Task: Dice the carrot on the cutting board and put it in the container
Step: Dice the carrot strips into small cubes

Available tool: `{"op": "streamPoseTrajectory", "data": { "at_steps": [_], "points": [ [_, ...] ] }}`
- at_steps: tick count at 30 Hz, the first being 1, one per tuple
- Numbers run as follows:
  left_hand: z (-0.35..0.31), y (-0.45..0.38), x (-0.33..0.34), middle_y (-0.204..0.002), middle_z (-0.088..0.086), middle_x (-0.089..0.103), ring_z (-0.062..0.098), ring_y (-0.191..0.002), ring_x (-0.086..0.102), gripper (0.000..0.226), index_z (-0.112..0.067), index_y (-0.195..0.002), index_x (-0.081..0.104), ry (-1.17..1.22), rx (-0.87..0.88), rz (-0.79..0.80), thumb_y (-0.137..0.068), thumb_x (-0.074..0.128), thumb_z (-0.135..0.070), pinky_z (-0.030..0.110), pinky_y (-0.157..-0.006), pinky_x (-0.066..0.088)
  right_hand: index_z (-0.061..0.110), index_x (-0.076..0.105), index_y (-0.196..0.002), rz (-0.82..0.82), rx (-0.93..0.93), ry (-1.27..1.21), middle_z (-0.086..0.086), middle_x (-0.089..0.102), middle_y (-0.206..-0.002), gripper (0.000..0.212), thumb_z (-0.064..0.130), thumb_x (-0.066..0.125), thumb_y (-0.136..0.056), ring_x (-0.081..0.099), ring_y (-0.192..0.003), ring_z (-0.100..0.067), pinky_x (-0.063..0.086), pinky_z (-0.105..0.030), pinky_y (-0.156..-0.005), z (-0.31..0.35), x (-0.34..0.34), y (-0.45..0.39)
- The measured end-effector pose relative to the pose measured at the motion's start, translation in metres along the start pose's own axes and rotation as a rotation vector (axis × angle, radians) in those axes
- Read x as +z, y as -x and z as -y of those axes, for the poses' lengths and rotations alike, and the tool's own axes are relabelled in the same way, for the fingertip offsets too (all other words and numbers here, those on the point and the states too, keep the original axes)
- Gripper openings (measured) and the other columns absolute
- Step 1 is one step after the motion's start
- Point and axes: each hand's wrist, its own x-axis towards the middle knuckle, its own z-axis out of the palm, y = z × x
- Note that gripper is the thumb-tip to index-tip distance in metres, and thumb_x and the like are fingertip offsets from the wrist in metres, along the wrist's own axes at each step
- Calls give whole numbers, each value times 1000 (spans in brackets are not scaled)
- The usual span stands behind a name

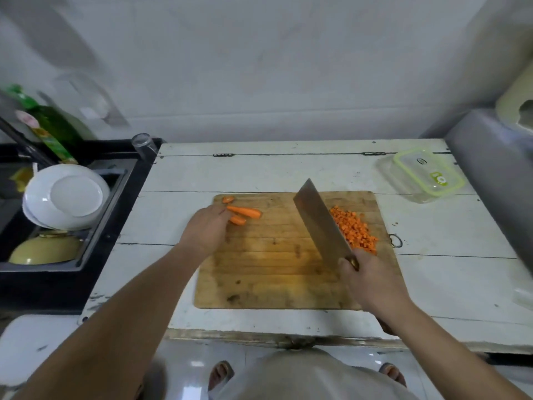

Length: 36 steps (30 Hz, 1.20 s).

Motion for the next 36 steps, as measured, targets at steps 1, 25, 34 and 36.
{"op": "streamPoseTrajectory", "data": {
  "at_steps": [1, 25, 34, 36],
  "points": [
    [1, -2, -1, -136, 0, 62, 23, -122, 61, 39, -25, -123, 66, -2, 42, 0, -86, 67, -11, 38, -103, 50, 29, 59, -100, -8, 0, -6, 5, 65, -78, 17, 39, 47, -102, 63, -65, -16, 51, -35, -54, 1, 0, -1],
    [-166, 65, -19, -69, 7, 72, 22, -60, 74, 32, -13, -91, 63, 994, -738, 383, -107, 48, -37, 37, -64, 64, 35, 50, -85, 100, -74, 5, 3, 60, -74, 18, 32, 51, -102, 60, -62, -18, 53, -42, -57, -16, 9, 4],
    [-139, 100, 56, -126, 3, 64, 18, -132, 52, 26, -11, -119, 72, 352, 214, -306, -93, 71, -15, 32, -112, 45, 29, 48, -91, 140, -169, 279, 5, 53, -71, 19, 39, 41, -105, 63, -76, -27, 36, -34, -59, -3, 28, 25],
    [-139, 97, 57, -126, 2, 65, 17, -134, 51, 25, -12, -119, 72, 365, 196, -323, -95, 70, -17, 32, -114, 43, 29, 42, -86, 119, -185, 255, 6, 50, -64, 20, 37, 43, -105, 59, -68, -24, 31, -33, -52, -2, 26, 28]
  ]
}}
